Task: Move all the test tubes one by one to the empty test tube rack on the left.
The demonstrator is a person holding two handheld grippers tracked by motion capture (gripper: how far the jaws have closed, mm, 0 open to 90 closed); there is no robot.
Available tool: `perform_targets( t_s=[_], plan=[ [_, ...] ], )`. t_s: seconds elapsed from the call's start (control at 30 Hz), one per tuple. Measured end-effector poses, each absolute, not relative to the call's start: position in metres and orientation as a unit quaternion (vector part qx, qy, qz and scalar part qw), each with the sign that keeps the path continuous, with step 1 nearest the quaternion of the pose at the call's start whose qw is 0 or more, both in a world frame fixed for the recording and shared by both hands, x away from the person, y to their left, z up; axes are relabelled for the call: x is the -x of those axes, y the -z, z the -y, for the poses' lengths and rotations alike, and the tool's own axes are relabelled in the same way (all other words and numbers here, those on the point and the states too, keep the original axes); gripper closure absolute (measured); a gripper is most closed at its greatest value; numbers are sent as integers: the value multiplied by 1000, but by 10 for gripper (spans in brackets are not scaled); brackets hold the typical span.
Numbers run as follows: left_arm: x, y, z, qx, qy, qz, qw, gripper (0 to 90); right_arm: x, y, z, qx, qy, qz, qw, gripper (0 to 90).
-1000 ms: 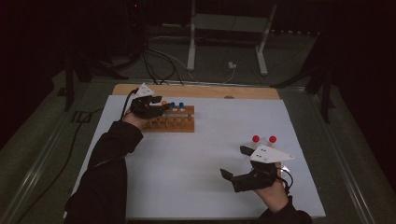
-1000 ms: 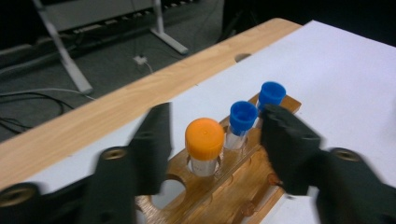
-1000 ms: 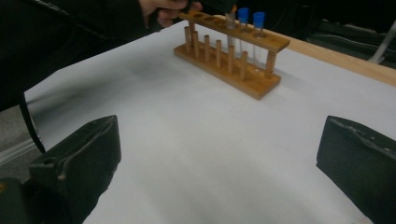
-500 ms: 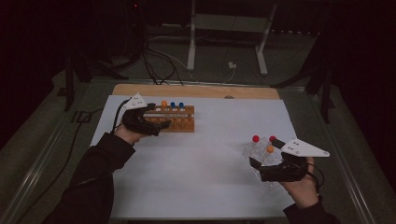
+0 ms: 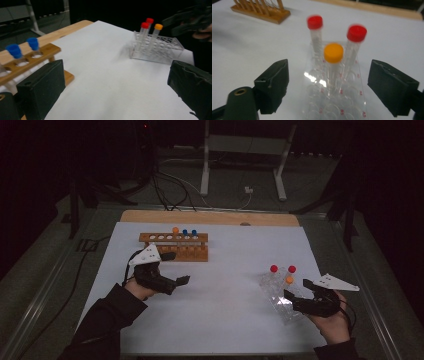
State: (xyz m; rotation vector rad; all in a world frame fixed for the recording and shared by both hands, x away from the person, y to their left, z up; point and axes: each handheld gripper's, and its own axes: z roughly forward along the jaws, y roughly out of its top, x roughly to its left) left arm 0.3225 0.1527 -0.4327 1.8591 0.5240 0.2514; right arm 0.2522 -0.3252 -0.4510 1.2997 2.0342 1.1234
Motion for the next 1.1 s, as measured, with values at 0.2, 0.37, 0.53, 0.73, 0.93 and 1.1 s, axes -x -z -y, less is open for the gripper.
perform_targets(
  t_s=[0.2, 0.37, 0.53, 0.73, 0.93, 1.1],
  plan=[
    [-320, 444, -148, -797, -97, -220, 553, 22, -262, 461, 321, -486, -384, -749, 235, 468],
    [-320, 447, -147, -802, -93, -219, 548, 22, -272, 468, 316, -490, -360, -758, 235, 624],
    [-320, 448, -147, -802, -92, -218, 549, 22, -276, 467, 311, -482, -355, -764, 241, 739],
    [-321, 449, -148, -803, -91, -220, 547, 22, -273, 462, 309, -476, -353, -765, 251, 750],
    [-321, 445, -147, -806, -87, -215, 545, 22, -267, 447, 307, -463, -360, -763, 272, 751],
    [-320, 441, -145, -806, -86, -210, 546, 22, -260, 432, 306, -450, -371, -759, 291, 751]
  ],
)
